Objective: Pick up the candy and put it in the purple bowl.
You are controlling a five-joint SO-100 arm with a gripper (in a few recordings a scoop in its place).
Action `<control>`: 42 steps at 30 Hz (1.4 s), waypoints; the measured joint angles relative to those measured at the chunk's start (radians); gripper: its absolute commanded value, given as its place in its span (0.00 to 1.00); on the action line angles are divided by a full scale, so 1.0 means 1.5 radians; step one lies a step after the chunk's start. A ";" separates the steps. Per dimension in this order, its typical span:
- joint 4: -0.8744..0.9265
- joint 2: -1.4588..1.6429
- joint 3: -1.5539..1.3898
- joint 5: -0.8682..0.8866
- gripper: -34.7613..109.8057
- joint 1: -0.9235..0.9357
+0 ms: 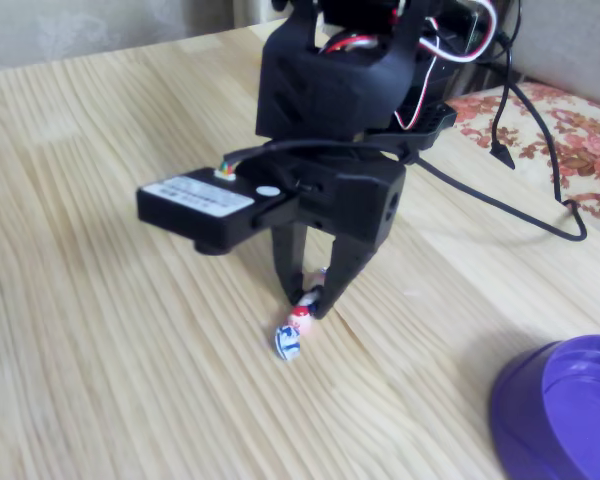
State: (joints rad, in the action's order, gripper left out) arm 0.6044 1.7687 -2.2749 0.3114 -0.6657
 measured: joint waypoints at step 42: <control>-0.085 0.244 -0.005 -0.096 0.23 -0.314</control>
State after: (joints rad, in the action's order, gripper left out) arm 0.4771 2.1353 -2.2826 0.1672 -1.1367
